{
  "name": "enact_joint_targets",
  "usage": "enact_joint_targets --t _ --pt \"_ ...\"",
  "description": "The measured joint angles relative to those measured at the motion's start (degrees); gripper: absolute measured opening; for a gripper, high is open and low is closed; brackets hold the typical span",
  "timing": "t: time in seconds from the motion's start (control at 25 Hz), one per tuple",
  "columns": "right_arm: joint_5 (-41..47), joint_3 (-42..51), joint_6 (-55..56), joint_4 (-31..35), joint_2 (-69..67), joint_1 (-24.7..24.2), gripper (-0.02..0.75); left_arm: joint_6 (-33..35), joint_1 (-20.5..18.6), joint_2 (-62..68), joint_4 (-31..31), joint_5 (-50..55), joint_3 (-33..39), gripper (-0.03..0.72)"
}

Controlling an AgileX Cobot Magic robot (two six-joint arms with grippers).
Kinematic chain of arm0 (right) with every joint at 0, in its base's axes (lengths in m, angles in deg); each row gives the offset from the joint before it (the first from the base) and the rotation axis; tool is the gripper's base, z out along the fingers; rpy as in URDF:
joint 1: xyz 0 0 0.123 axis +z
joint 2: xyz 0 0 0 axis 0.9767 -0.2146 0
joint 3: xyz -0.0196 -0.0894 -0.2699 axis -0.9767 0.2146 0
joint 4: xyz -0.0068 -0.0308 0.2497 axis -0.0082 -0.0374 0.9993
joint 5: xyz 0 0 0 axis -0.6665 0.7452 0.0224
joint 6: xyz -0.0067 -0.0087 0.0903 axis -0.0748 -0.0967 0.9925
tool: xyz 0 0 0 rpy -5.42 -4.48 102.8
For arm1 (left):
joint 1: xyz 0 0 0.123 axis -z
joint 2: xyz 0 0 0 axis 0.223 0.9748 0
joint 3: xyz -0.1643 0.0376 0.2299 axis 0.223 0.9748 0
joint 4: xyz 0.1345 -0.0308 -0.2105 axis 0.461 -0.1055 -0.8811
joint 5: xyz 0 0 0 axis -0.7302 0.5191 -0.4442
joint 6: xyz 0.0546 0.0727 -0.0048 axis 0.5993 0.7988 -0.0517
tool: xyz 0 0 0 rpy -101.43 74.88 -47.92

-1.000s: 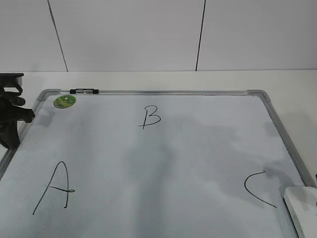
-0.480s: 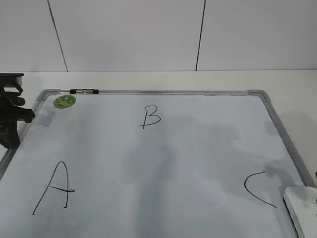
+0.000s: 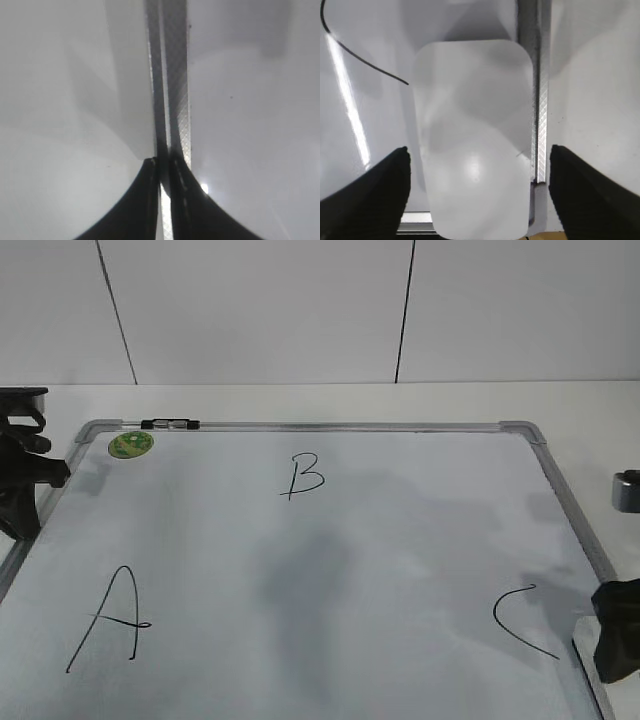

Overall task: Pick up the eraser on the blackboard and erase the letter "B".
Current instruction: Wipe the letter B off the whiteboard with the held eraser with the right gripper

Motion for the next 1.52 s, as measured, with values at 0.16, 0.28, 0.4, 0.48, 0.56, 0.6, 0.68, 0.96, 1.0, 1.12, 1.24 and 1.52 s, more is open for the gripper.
enact_joint_targets --t 0.16,0.28,0.4,0.48,0.56,0.6,0.68,0.96,1.0,1.12,1.24,1.52 --pt "-0.5 -0.1 0.0 0.0 -2.9 0.0 0.667 0.0 0.0 0.0 0.0 0.0 0.0 0.02" --pt "-1.0 -0.1 0.0 0.0 -4.6 0.0 0.667 0.0 0.0 0.0 0.0 0.0 0.0 0.02" --pt "-1.9 -0.3 0.0 0.0 -5.9 0.0 0.667 0.0 0.0 0.0 0.0 0.0 0.0 0.02" --pt "-2.1 -0.3 0.0 0.0 -6.7 0.0 0.667 0.0 0.0 0.0 0.0 0.0 0.0 0.02" --pt "-2.3 -0.3 0.0 0.0 -7.6 0.0 0.665 0.0 0.0 0.0 0.0 0.0 0.0 0.02" --pt "-2.3 -0.3 0.0 0.0 -7.9 0.0 0.664 0.0 0.0 0.0 0.0 0.0 0.0 0.02" --pt "-2.3 -0.3 0.0 0.1 -8.4 0.0 0.661 0.0 0.0 0.0 0.0 0.0 0.0 0.02" --pt "-2.3 -0.3 0.0 0.5 -8.5 0.0 0.571 0.0 0.0 0.0 0.0 0.0 0.0 0.02" --pt "-2.3 -0.3 0.0 0.5 -8.5 0.0 0.558 0.0 0.0 0.0 0.0 0.0 0.0 0.02" --pt "-2.3 -0.4 0.0 0.5 -8.5 0.0 0.54 0.0 0.0 0.0 0.0 0.0 0.0 0.02" --pt "-2.3 -0.4 0.0 0.3 -8.5 0.0 0.534 0.0 0.0 0.0 0.0 0.0 0.0 0.02" --pt "3.9 -3.5 0.0 -0.4 -8.9 0.0 0.531 0.0 0.0 0.0 0.0 0.0 0.0 0.02"
